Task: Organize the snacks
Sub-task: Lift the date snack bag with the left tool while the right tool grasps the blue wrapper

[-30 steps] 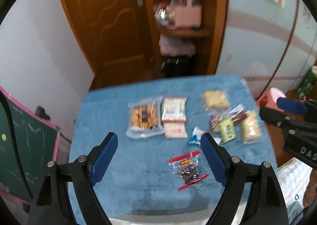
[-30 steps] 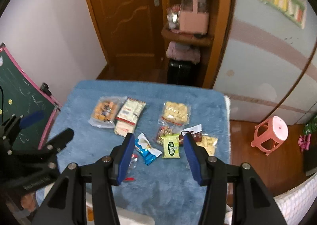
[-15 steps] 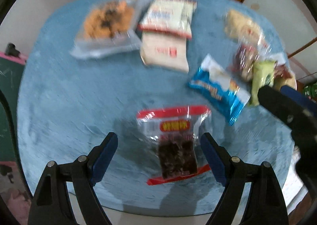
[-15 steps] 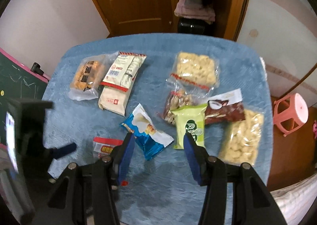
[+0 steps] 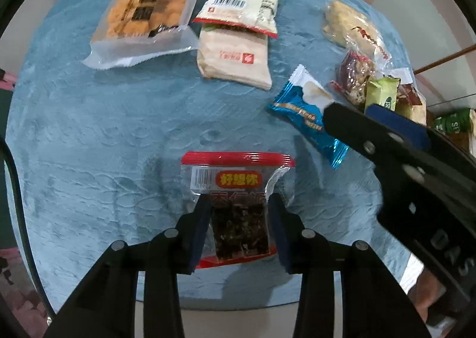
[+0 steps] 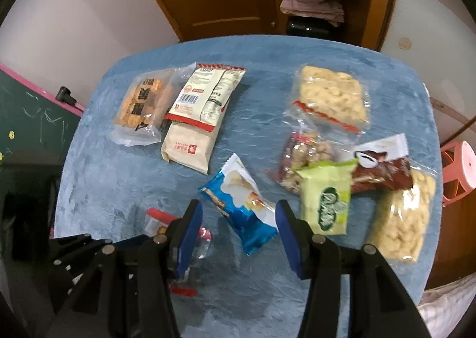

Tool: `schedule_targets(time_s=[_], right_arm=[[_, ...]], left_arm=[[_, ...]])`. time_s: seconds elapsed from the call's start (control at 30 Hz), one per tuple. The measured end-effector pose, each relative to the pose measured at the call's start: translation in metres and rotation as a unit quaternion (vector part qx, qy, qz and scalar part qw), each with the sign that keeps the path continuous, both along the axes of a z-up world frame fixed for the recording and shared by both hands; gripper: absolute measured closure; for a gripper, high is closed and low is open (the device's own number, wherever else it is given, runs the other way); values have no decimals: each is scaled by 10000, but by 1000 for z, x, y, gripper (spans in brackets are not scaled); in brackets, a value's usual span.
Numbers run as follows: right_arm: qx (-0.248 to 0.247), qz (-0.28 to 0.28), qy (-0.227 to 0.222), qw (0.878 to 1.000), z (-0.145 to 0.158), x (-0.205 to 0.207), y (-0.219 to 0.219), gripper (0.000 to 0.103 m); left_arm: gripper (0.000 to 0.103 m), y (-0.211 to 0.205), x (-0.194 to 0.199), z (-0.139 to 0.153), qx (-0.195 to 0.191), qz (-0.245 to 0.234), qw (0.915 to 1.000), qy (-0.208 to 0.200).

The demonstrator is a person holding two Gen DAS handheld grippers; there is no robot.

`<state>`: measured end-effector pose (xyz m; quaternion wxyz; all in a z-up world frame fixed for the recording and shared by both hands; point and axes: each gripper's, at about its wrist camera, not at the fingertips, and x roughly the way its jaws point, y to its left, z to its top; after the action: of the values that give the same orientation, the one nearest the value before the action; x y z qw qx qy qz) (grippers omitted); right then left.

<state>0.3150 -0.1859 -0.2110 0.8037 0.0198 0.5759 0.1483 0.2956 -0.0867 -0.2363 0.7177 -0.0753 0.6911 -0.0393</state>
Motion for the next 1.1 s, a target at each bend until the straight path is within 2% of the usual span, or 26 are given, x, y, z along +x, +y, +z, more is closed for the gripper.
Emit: schedule_targets(time_s=[0.23, 0.33, 0.4, 0.43, 0.53, 0.6, 0.67, 0.77, 0.83, 0.93, 1.07, 1.1], right_arm=[[-498, 275, 229, 9981, -27, 11, 20, 51], [-539, 366, 290, 9975, -32, 10, 21, 51], [-609, 451, 314, 9966, -33, 6, 22, 51], [-710, 528, 352, 9955, -34, 3, 24, 52], [-1066, 585, 381, 9919, -35, -3, 26, 71], [-913, 519, 523, 9931, -35, -5, 23, 74], [-763, 469, 640, 9939, -33, -10, 19, 76], [-713, 497, 681, 9939, -32, -20, 15, 76], [-690, 502, 710, 9938, -33, -27, 13, 77], [-646, 470, 749, 9940, -33, -36, 8, 77], [-617, 396, 767, 9944, -31, -39, 0, 77], [-622, 384, 771, 9943, -31, -40, -2, 77]], left_arm=[[65, 13, 1, 0, 214, -145, 9996, -116], [66, 20, 5, 4, 483, -156, 9984, -229], [66, 28, 9, 1, 801, -145, 9964, -223], [66, 31, 10, -2, 760, -139, 9969, -156], [65, 42, 11, -2, 470, 2, 9989, -40], [57, 50, 7, 2, 293, 57, 9995, 39], [40, 55, 3, 6, 82, 106, 9999, 51], [32, 52, 3, 16, -28, 103, 9999, -71], [27, 50, -2, 21, 45, 10, 9999, -124], [26, 37, -7, 13, 315, -147, 9994, 19], [27, 23, -9, -10, 475, -196, 9979, 399], [28, 22, -8, -9, 512, -203, 9978, 362]])
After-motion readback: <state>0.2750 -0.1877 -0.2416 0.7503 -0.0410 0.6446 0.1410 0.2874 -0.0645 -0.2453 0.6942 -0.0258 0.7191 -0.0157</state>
